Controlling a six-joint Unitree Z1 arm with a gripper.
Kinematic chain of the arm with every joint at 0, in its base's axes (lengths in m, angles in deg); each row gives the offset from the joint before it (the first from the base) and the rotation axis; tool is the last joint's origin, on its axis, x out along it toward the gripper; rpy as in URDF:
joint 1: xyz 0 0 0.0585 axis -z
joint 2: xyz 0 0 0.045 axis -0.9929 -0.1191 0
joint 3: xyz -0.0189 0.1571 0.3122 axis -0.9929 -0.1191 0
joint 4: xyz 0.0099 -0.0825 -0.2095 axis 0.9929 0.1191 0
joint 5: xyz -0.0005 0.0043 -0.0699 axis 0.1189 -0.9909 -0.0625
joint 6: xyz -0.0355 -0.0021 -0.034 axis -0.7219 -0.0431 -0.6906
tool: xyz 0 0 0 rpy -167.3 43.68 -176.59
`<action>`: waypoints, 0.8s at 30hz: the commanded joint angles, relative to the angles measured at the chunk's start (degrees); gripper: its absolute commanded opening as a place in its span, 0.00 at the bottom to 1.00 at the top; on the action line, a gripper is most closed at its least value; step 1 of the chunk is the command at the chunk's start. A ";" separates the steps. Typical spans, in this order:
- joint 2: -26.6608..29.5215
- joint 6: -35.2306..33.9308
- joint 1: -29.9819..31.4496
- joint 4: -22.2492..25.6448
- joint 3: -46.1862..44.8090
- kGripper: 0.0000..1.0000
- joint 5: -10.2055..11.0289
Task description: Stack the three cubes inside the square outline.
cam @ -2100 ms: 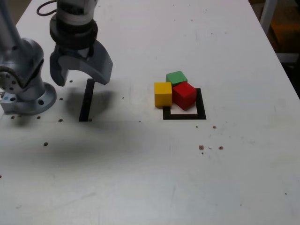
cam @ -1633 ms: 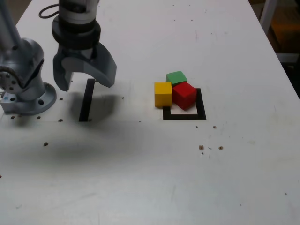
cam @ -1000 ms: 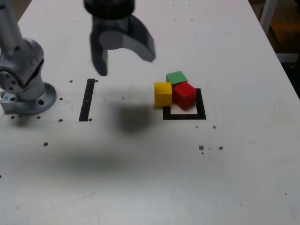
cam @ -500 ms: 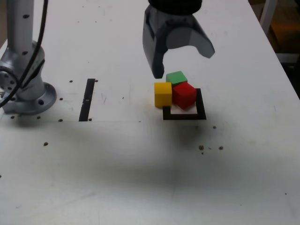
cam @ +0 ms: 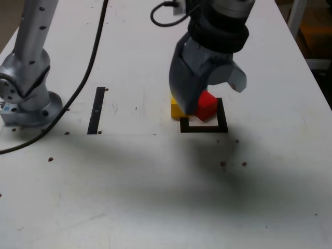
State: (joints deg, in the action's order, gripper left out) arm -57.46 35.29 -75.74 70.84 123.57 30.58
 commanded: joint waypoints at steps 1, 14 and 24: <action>-1.05 0.21 -0.75 -2.31 -0.95 0.96 -0.04; -3.56 4.36 -2.28 -10.23 -5.64 0.98 1.46; 0.98 10.70 -4.64 -21.80 -16.55 0.97 1.13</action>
State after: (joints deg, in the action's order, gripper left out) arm -56.86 45.77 -80.25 49.18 107.13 31.60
